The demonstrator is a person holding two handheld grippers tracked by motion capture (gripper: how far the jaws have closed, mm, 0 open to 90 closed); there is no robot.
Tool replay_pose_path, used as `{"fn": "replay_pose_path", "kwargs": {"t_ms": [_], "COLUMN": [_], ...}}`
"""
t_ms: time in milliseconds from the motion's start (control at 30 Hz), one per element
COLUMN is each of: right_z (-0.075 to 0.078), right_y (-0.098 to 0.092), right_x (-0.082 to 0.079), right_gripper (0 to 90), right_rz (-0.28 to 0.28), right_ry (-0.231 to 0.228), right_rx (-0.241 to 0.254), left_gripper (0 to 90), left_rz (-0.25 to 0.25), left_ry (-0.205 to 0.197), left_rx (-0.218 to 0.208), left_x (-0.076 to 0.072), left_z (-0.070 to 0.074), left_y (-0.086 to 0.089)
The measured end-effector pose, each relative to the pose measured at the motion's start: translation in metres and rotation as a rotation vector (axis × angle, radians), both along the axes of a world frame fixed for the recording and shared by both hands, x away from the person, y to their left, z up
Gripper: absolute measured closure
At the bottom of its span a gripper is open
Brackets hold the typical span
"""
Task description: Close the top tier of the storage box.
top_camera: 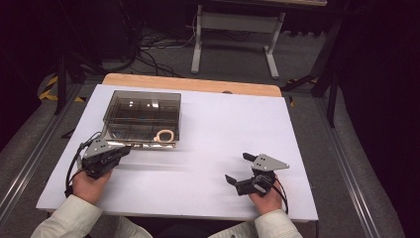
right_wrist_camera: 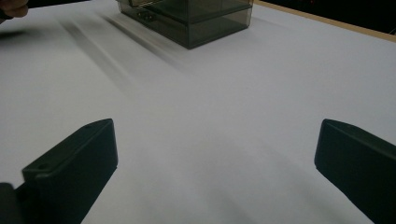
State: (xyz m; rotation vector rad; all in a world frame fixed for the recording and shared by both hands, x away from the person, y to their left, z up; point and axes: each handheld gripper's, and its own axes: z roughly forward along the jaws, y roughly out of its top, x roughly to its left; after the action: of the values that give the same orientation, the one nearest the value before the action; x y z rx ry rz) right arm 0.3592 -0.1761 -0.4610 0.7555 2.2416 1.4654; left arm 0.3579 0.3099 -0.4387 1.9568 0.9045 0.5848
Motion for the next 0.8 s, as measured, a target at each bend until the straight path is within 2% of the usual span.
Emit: {"fn": "replay_pose_path", "kwargs": {"t_ms": [333,600,800], "right_z": [0.000,0.000,-0.001], "right_y": [0.000,0.001,0.001], "right_x": [0.000,0.000,0.000], "right_gripper": [0.0,0.0,0.0], "right_rz": [0.000,0.001,0.003], "right_ry": [0.000,0.000,0.002], "right_rx": [-0.001,-0.004,-0.003], "left_gripper": [89.8,89.8,89.8], "left_rz": [0.005,0.045,0.045], "left_ry": [-0.018,-0.020,-0.032], "left_rx": [-0.003,-0.040,-0.023], "left_x": [0.003,0.011,0.018], "left_z": [0.002,0.005,0.008], "left_y": [-0.002,-0.002,-0.005]}}
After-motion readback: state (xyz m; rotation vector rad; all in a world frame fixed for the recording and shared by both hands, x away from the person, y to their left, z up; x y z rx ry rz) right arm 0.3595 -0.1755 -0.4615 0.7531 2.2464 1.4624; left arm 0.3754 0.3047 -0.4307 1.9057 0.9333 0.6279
